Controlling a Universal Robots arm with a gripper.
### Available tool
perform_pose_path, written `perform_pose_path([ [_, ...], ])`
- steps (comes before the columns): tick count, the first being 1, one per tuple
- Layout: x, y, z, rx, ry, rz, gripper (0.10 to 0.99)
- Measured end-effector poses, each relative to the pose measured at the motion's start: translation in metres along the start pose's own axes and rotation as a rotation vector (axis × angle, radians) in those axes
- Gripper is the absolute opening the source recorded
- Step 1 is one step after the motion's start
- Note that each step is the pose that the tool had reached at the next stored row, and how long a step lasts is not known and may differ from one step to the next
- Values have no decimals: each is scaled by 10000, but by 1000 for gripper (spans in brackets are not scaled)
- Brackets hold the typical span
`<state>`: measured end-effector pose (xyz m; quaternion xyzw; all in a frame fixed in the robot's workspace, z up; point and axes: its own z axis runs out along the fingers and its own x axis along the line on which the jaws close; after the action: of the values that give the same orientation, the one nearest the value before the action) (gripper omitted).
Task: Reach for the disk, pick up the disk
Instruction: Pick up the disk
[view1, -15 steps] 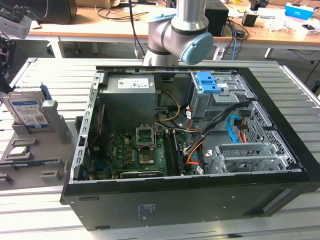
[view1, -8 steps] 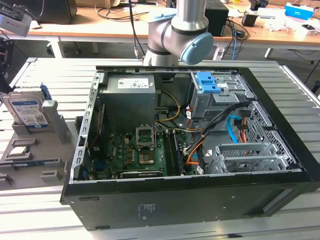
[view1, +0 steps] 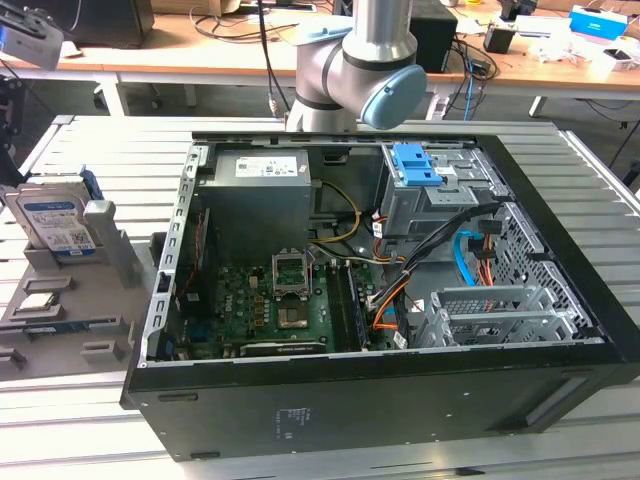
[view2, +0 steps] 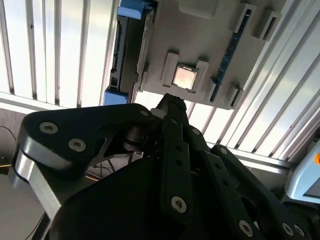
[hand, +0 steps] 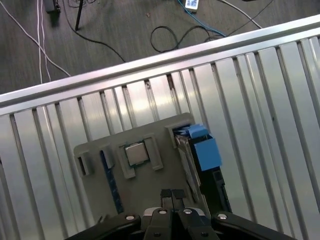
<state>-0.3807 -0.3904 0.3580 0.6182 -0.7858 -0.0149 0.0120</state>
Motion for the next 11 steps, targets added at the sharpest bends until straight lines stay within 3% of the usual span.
perform_pose_path([
  [11, 0, 0, 0, 1, 43, -1125, 106],
])
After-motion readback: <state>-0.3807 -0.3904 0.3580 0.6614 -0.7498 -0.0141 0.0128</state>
